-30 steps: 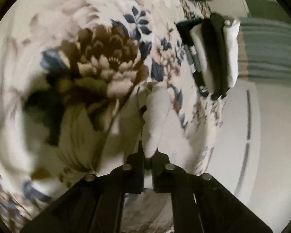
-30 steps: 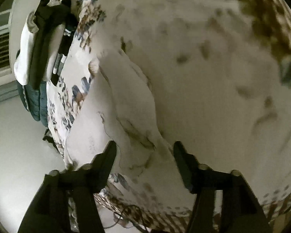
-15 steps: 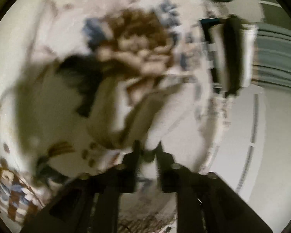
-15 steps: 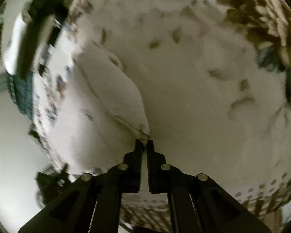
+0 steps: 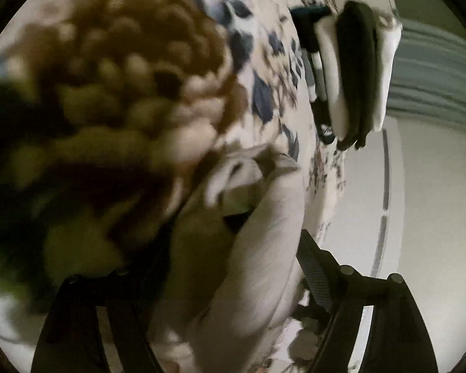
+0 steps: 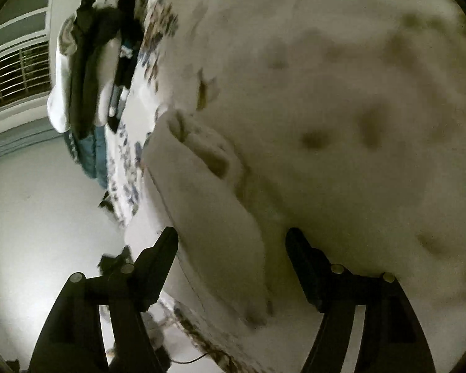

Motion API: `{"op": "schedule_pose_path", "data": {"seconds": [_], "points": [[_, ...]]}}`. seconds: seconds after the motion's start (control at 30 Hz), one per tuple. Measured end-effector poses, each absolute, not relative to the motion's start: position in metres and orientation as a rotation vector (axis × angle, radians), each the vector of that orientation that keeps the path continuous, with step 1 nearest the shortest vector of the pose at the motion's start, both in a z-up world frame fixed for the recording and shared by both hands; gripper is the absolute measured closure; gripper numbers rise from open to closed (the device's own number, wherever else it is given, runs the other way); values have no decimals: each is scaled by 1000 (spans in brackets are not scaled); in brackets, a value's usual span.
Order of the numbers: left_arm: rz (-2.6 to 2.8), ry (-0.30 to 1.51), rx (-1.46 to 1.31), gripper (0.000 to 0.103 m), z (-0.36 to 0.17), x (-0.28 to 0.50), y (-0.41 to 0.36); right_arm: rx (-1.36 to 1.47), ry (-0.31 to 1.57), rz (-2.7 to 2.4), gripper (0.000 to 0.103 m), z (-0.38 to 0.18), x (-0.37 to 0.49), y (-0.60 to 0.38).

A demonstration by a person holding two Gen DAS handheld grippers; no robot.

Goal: Fold small clothes

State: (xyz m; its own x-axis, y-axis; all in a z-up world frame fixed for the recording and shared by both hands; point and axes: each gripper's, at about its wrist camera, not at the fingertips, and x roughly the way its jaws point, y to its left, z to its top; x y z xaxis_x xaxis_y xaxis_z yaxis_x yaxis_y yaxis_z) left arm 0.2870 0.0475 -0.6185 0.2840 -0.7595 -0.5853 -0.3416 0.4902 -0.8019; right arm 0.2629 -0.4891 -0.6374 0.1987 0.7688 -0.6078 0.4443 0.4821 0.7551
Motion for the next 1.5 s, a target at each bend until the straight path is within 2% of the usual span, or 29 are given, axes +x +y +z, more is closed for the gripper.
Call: {"op": "schedule_pose_path", "data": {"seconds": [0.03, 0.07, 0.13, 0.3, 0.47, 0.63, 0.8, 1.03, 1.23, 1.27, 1.33, 1.37, 1.4, 1.43, 1.47, 1.5], "points": [[-386, 1301, -1059, 69, -614, 289, 43, 1132, 1432, 335, 35, -637, 267, -483], [-385, 1304, -1008, 76, -607, 291, 38, 1105, 1439, 361, 61, -635, 272, -474], [-376, 1292, -954, 79, -594, 291, 34, 1061, 1450, 351, 87, -631, 275, -466], [-366, 1277, -916, 82, -561, 294, 33, 1032, 1413, 314, 90, -598, 279, -461], [-385, 1244, -870, 82, -507, 319, 34, 975, 1374, 328, 90, -533, 298, -453], [-414, 1166, -812, 82, -435, 380, 36, 914, 1299, 367, 90, -451, 355, -447], [-444, 1064, -727, 81, -366, 482, 31, 868, 1187, 385, 90, -387, 461, -438], [-431, 994, -605, 80, -337, 617, 25, 837, 1108, 377, 91, -366, 605, -428], [-308, 1076, -423, 76, -380, 677, 10, 717, 1193, 301, 90, -406, 691, -414], [-282, 1080, -392, 74, -386, 680, 8, 670, 1218, 282, 90, -413, 697, -407], [-224, 1062, -335, 59, -392, 679, 4, 588, 1248, 254, 86, -419, 702, -401], [-204, 1042, -301, 57, -393, 676, 1, 553, 1268, 224, 84, -422, 703, -397], [-178, 1032, -263, 41, -392, 675, -2, 527, 1277, 208, 80, -421, 703, -395], [-155, 1033, -231, 9, -392, 677, -4, 479, 1283, 176, 64, -418, 702, -391], [-129, 1031, -177, 0, -391, 673, -10, 419, 1286, 129, 36, -415, 701, -387], [-119, 1023, -154, 0, -391, 673, -13, 345, 1278, 72, 23, -409, 698, -381]]}}
